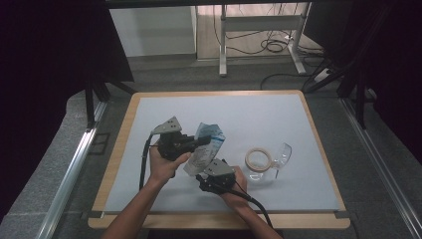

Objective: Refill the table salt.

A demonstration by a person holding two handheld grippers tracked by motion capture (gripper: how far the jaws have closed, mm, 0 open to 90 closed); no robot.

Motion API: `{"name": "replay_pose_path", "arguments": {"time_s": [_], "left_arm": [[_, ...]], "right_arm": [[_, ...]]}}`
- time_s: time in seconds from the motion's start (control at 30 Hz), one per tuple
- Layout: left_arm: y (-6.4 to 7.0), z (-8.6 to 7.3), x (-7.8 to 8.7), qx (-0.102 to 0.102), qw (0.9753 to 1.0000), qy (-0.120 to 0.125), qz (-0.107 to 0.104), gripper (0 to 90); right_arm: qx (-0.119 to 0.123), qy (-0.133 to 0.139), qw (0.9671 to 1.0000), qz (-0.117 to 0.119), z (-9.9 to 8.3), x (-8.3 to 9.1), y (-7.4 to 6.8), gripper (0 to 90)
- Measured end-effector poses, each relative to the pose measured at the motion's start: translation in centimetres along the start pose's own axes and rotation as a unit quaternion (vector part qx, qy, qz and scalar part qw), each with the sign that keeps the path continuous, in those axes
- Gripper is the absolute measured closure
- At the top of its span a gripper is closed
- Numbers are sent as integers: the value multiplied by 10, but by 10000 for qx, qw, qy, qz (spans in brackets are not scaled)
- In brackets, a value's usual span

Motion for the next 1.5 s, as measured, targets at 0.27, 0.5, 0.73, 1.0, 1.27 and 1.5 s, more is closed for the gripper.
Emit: {"name": "replay_pose_path", "arguments": {"time_s": [0.27, 0.5, 0.73, 1.0, 1.27, 1.5], "left_arm": [[0, 0, -2, 19, 10000, -5, 42, 900], [12, 2, 2, -54, 9999, 91, -121, 900], [15, 4, 0, -98, 9999, 69, -81, 900], [5, 4, -1, -29, 10000, 76, 39, 900], [18, 5, 2, -128, 9998, 85, -107, 900], [20, 9, 6, -125, 9997, 118, -162, 900]], "right_arm": [[-10, 43, 10000, 42, -2, 0, -1, 367], [0, 68, 10000, -65, -3, -1, 4, 359], [114, 222, 9994, -260, 2, 3, 6, 405], [-178, 112, 9997, -115, -4, 8, 4, 411], [-272, 63, 9995, -140, -6, 8, 6, 347], [-238, 111, 9996, -120, -5, 11, 7, 339]]}}
Point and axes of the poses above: each handheld gripper's, and its own axes: x roughly backward along the jaws, z roughly out of its top, y roughly to its right, the point moved 8 cm from there along -x, roughly forward along the jaws, and after that the axes turned 13 degrees about x, right-handed, at the moved point
